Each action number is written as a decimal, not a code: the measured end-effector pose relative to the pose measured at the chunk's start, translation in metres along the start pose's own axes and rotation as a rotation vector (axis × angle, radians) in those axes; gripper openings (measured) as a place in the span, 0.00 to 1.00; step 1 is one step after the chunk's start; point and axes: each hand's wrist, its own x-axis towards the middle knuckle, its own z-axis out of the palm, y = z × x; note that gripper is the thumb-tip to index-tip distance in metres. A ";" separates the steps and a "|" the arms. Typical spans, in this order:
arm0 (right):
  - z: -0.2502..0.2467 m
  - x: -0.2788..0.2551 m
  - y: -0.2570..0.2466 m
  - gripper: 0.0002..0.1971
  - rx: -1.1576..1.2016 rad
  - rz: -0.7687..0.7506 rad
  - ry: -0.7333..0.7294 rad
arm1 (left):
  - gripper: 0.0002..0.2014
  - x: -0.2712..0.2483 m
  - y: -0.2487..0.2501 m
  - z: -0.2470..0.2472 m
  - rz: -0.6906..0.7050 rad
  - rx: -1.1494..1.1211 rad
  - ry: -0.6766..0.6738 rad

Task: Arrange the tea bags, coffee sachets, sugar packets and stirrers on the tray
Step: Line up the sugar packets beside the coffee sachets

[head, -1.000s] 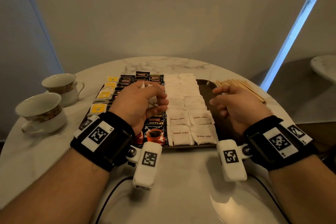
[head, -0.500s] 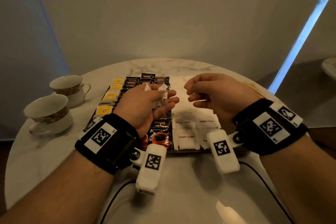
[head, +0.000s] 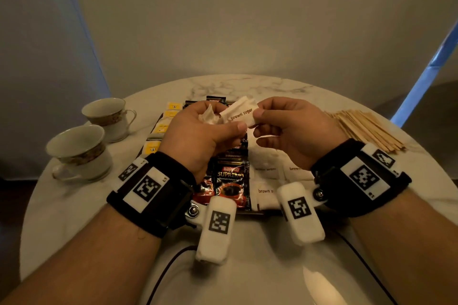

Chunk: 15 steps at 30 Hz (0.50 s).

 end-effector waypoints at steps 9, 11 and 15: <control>-0.001 -0.004 0.008 0.12 -0.135 -0.043 -0.050 | 0.12 -0.004 0.004 -0.003 -0.015 0.117 -0.097; -0.005 -0.003 0.007 0.13 -0.133 -0.033 -0.048 | 0.07 -0.005 0.004 0.000 -0.043 0.092 -0.088; -0.007 -0.005 0.005 0.13 -0.237 0.015 -0.078 | 0.12 -0.005 0.002 0.004 -0.064 0.102 -0.014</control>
